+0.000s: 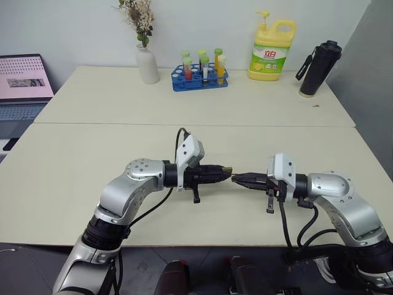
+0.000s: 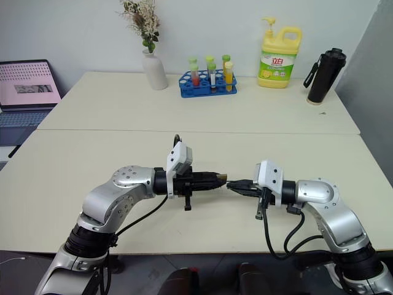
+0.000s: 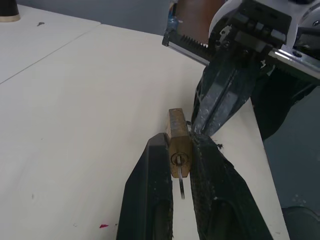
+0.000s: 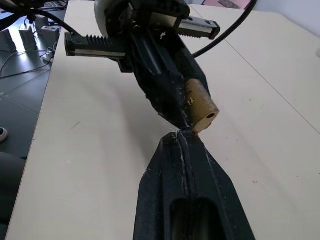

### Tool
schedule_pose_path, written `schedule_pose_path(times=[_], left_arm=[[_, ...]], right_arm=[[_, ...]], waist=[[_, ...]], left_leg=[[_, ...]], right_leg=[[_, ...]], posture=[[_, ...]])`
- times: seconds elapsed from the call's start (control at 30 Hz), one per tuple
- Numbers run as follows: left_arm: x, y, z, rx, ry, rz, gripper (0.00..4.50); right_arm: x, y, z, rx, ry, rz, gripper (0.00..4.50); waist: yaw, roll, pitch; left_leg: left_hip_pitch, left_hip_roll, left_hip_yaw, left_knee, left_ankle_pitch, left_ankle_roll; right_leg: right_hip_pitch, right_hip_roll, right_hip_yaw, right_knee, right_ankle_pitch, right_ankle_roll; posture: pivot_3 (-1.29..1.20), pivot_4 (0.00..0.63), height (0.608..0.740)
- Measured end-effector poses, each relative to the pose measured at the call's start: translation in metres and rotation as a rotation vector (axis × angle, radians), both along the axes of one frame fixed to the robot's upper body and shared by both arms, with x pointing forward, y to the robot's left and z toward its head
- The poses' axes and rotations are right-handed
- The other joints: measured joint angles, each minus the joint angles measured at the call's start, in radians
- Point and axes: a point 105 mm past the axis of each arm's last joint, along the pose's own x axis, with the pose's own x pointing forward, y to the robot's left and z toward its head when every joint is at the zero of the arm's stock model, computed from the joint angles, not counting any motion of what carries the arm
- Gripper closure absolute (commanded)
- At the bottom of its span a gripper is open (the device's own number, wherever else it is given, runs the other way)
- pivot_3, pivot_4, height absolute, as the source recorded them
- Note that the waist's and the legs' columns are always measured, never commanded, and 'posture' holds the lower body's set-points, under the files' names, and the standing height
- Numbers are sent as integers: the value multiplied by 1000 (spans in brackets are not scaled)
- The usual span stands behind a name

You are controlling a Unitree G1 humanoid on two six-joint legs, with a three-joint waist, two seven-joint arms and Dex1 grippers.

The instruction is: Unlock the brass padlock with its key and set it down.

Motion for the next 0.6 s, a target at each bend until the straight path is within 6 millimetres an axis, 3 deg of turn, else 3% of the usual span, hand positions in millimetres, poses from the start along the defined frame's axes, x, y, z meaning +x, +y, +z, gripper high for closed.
schedule_pose_path(times=[0.4, 0.6], left_arm=[[-1, 1, -1, -13, 53, 6, 4342], [18, 13, -24, -3, 252, 178, 4342]], right_arm=[[-1, -6, -14, -54, 2, 4, 4500], [-14, -18, -19, -122, 7, 31, 4500]], waist=[[0, 0, 0], [0, 0, 0]], left_leg=[[0, 0, 0, 0, 0, 0], [0, 0, -1, 0, 0, 0]], right_leg=[[0, 0, 0, 0, 0, 0], [0, 0, 0, 0, 0, 0]], posture=[[0, 150, 740], [0, 150, 740]])
